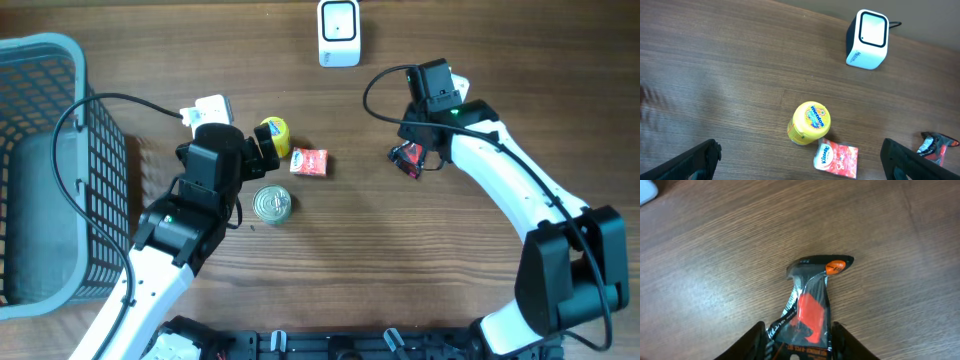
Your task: Scan the item barcode
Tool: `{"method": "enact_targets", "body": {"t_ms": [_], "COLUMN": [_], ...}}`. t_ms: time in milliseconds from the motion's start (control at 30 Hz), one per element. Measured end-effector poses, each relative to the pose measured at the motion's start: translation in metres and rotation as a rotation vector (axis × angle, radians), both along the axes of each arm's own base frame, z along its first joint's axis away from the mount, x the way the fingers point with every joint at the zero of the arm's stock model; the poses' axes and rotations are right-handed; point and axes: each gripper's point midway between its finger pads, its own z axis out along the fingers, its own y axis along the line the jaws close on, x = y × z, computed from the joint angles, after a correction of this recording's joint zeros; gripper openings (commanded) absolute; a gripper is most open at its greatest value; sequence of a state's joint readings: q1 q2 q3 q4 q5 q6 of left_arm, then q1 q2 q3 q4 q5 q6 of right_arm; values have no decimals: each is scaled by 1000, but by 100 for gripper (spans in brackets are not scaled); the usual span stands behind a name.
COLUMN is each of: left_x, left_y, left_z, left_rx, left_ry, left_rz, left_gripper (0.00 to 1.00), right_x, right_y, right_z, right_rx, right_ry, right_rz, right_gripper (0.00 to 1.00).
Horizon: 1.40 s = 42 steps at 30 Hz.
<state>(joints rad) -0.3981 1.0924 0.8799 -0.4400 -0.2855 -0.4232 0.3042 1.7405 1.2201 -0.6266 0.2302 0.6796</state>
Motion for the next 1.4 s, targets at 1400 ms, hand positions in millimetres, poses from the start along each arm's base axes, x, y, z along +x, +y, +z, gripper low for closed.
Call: {"method": "enact_targets", "body": {"t_ms": [1400], "left_x": [0], "left_y": [0], "left_z": [0], "left_rx": [-1], "left_ry": [0], "left_rz": [1], "left_gripper": [100], "right_x": [-4], "right_y": [-10], "right_z": [-59], "right_rx": [-36], "right_ry": [120], "right_rz": [-133], "right_gripper": [5]}}
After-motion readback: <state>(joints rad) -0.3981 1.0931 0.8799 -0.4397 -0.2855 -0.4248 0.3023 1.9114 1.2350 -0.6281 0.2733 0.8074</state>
